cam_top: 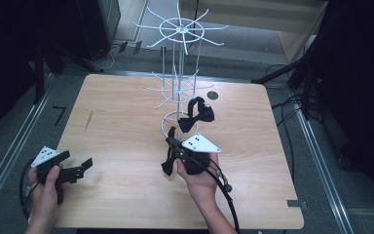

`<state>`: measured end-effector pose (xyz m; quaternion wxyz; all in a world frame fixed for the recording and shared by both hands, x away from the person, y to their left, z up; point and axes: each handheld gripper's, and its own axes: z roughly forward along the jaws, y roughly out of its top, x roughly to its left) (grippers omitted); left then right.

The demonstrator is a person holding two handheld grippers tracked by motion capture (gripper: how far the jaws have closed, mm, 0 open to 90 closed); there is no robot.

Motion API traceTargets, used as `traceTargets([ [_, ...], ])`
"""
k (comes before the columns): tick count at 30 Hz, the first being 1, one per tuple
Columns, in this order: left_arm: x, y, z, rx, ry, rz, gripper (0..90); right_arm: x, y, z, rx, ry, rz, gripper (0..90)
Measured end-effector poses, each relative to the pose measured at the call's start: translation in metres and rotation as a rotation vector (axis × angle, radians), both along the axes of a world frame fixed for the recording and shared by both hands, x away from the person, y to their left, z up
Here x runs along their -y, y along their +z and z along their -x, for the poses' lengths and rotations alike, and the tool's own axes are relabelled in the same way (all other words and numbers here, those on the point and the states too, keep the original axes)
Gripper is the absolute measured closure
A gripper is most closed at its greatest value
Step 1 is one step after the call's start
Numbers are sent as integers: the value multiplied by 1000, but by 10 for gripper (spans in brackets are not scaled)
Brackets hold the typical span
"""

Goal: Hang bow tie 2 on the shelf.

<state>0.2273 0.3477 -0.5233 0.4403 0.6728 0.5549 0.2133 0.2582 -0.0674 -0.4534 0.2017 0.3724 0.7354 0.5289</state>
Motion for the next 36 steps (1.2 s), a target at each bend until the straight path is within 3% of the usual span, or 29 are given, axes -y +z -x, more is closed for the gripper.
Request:
traceTargets([
  [36,1,0,0,-1,-2,1,0,10,40,-1,71,-3,-33,900],
])
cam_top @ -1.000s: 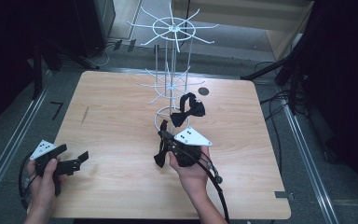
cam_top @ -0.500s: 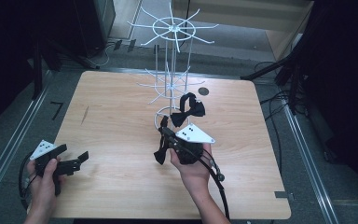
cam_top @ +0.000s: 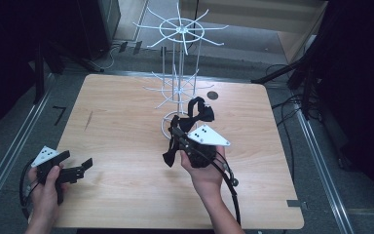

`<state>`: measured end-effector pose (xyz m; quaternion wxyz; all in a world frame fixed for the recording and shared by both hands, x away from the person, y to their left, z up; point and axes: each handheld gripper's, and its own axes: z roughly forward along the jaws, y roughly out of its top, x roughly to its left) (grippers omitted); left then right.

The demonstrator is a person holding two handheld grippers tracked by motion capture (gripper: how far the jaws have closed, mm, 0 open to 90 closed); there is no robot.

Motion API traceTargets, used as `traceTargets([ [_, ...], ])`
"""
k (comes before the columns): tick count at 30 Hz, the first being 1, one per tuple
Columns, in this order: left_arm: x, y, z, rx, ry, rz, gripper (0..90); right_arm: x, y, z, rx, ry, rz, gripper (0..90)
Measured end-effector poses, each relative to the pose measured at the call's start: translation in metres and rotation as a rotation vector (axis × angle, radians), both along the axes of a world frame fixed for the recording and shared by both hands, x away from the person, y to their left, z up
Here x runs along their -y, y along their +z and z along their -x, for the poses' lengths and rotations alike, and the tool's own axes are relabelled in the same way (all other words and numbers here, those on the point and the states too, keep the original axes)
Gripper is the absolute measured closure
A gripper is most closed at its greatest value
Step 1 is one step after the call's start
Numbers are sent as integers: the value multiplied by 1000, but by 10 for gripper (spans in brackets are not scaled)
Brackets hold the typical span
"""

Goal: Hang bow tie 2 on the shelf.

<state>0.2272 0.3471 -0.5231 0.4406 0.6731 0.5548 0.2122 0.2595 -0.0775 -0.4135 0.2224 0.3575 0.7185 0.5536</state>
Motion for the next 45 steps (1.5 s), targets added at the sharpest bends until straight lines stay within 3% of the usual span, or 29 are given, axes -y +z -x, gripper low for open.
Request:
traceTargets([
  [32,0,0,0,2,2,1,0,14,38,2,88,-18,-41,900],
  [45,0,0,0,-1,0,0,0,23,39,-2,89,-42,-58,900],
])
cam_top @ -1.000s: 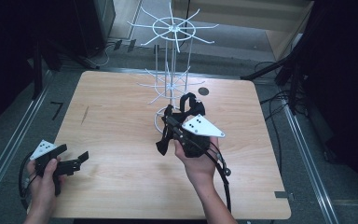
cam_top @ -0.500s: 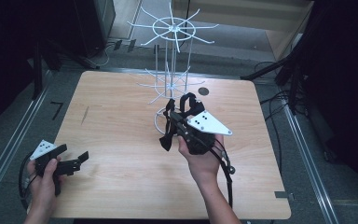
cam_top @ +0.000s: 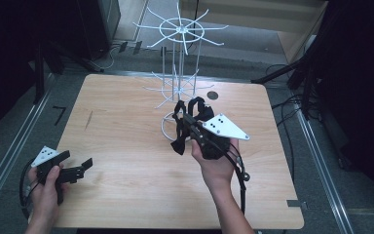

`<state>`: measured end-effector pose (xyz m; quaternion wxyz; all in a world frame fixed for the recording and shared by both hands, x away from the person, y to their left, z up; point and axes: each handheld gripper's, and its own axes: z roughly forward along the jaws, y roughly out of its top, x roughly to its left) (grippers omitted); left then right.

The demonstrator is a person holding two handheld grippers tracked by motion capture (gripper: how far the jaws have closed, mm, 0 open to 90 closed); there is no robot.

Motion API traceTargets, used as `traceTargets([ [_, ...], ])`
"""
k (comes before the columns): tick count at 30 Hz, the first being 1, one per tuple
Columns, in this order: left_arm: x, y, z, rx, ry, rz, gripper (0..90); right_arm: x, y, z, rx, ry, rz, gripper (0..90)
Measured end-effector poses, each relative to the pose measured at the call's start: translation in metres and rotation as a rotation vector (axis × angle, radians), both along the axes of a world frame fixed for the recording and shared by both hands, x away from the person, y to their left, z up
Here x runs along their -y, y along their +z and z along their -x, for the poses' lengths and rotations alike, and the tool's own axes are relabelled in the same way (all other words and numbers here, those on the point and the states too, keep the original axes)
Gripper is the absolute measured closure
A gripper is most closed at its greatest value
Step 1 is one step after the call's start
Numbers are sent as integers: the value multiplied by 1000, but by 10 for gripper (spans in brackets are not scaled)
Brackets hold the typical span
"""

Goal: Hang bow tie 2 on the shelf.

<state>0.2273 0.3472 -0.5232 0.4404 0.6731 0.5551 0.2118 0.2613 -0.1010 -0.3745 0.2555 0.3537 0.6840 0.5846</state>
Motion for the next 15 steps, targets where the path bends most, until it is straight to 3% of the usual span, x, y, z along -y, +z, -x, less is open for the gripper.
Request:
traceTargets([
  [15,0,0,0,3,-1,1,0,6,-11,-15,-42,-34,0,900],
])
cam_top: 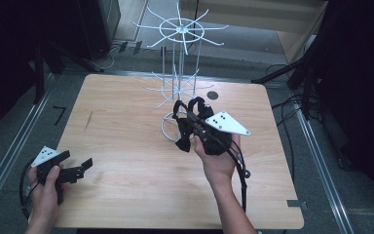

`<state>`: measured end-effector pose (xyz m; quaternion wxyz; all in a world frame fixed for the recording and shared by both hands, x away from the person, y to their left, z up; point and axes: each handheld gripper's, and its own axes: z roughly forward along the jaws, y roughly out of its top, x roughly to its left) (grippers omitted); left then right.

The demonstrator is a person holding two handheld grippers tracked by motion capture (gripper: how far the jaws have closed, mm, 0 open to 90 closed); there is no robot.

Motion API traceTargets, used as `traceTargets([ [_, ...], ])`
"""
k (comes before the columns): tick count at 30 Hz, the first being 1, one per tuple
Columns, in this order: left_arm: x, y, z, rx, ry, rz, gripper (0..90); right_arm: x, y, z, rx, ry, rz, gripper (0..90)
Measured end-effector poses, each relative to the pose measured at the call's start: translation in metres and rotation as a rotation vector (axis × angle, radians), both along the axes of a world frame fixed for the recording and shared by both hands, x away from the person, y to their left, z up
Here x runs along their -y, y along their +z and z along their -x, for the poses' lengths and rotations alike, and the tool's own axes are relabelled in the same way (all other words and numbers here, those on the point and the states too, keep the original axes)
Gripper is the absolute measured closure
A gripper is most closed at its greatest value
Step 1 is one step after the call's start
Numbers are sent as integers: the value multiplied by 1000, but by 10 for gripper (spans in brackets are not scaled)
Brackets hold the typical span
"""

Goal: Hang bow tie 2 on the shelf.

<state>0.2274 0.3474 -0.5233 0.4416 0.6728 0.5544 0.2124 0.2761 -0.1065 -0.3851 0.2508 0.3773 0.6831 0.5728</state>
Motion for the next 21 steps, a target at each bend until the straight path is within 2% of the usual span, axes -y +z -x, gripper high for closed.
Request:
traceTargets([
  [10,-1,0,0,-1,0,-1,0,5,-17,-16,-47,-41,-4,900],
  [21,0,0,0,2,2,1,0,5,-38,-26,-93,-67,-9,900],
])
